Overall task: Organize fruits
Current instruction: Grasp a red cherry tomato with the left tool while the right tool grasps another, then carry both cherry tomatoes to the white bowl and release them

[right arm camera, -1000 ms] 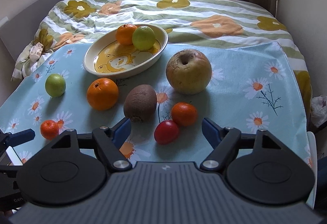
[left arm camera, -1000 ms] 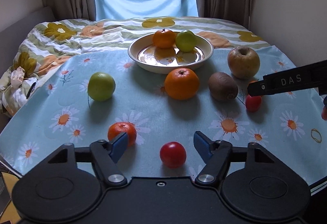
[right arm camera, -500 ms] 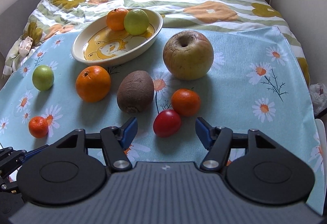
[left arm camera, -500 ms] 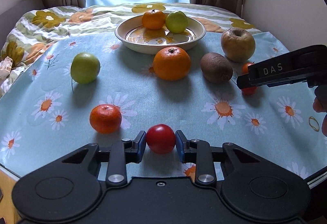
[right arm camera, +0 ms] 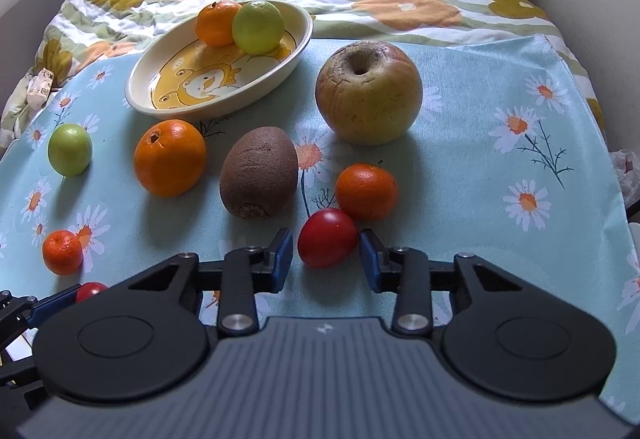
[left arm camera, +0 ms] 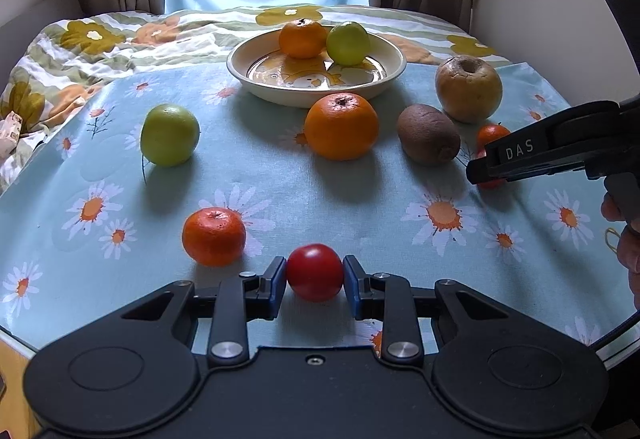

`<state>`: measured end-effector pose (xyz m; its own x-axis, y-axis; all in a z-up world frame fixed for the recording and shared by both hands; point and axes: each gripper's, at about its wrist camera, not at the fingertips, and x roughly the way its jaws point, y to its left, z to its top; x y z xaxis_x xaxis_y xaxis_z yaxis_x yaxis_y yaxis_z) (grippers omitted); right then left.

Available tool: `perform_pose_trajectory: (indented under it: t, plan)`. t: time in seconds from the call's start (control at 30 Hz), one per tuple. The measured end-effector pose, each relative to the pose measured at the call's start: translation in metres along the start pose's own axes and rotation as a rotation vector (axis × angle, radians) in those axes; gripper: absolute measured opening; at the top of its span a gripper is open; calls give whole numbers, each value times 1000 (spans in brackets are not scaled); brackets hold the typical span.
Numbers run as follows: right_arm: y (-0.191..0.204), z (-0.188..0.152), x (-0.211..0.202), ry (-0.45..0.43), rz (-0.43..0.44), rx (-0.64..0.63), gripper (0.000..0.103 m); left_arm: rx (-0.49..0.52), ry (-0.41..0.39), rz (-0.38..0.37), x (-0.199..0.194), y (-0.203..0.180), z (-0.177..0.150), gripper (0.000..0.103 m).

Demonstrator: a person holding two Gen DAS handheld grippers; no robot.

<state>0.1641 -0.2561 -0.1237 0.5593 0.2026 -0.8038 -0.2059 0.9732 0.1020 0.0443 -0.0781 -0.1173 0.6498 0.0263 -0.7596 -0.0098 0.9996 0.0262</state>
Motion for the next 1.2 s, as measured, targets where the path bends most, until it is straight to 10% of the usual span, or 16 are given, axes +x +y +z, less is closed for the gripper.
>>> perform_pose_trajectory:
  t: [1.2]
  plan:
    - [61, 53, -87, -150, 138, -129, 47, -35, -152, 73, -78, 30, 65, 33]
